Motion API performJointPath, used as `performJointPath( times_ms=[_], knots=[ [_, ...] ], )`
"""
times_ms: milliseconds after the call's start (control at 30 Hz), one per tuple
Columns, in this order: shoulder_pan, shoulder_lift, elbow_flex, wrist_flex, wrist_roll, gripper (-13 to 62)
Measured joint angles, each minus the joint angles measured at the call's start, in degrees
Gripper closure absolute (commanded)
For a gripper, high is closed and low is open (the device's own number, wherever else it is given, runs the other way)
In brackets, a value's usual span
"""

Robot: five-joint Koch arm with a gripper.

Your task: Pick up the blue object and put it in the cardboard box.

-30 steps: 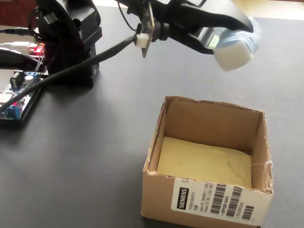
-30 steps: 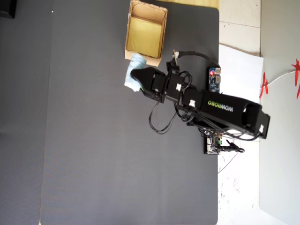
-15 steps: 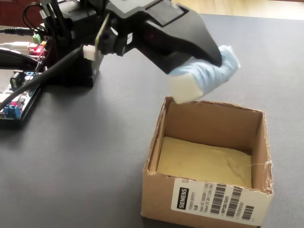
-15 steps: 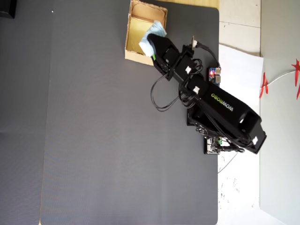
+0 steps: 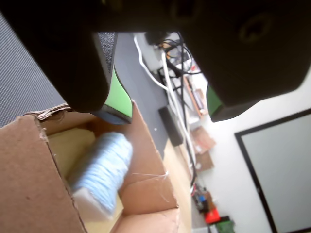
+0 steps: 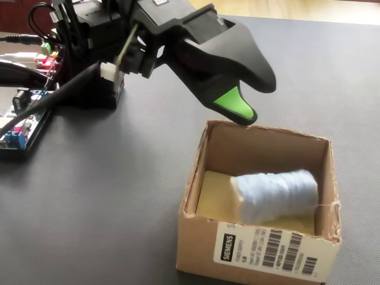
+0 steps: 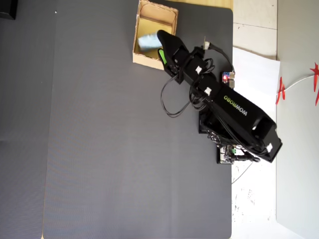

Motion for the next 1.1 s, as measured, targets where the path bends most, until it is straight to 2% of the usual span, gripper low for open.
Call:
performJointPath(
  times_ms=[267, 400, 800, 1100],
  knots=[
    [-5.2, 2.0, 0.0, 0.0, 1.5, 15.3],
    [-11.8, 5.7, 1.4, -0.1, 5.0, 14.3],
    [-38.5, 14.5, 21.9, -4.7, 12.0, 14.2],
    [-41.8, 14.6, 31.8, -6.5, 12.9, 14.1]
  ],
)
